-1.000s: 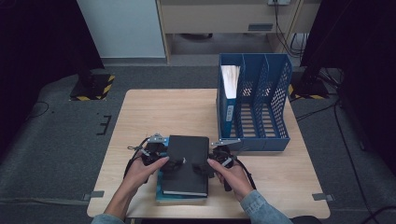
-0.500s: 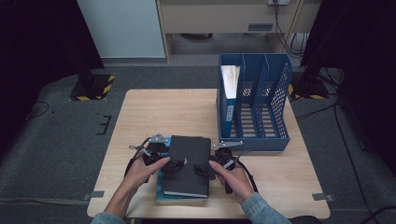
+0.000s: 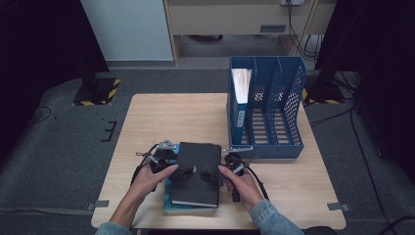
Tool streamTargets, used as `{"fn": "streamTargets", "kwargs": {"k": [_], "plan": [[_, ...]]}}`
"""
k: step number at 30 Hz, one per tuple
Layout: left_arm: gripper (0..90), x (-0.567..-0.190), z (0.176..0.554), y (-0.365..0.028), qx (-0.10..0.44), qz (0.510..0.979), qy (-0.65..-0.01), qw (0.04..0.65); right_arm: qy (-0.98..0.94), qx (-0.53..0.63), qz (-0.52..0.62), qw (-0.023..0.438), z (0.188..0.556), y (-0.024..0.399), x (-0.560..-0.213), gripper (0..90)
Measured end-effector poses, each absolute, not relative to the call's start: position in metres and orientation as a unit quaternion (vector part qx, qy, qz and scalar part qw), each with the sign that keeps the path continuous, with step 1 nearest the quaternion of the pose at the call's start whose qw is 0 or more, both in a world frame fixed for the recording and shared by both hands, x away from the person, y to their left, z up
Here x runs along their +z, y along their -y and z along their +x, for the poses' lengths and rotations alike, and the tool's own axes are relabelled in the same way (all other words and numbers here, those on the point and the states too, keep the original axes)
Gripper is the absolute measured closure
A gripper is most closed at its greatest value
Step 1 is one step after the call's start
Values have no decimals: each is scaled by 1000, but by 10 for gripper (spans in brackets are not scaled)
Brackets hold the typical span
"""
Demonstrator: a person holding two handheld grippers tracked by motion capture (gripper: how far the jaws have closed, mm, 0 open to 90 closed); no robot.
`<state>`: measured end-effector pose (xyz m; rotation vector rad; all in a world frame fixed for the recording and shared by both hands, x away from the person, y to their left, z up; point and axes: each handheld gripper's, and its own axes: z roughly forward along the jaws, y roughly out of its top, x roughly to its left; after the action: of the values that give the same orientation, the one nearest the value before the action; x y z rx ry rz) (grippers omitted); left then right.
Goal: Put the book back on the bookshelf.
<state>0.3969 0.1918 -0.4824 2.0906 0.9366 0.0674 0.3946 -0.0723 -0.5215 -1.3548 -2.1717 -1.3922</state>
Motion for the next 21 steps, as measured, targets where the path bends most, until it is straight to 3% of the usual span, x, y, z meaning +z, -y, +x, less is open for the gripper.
{"fn": "streamTargets", "kwargs": {"k": [8, 21], "plan": [[136, -467, 393, -199, 43, 817, -383, 428, 761, -468, -444, 72, 392, 70, -497, 57], [447, -438, 391, -230, 61, 794, -397, 457, 793, -455, -405, 13, 399, 56, -452, 149]]}}
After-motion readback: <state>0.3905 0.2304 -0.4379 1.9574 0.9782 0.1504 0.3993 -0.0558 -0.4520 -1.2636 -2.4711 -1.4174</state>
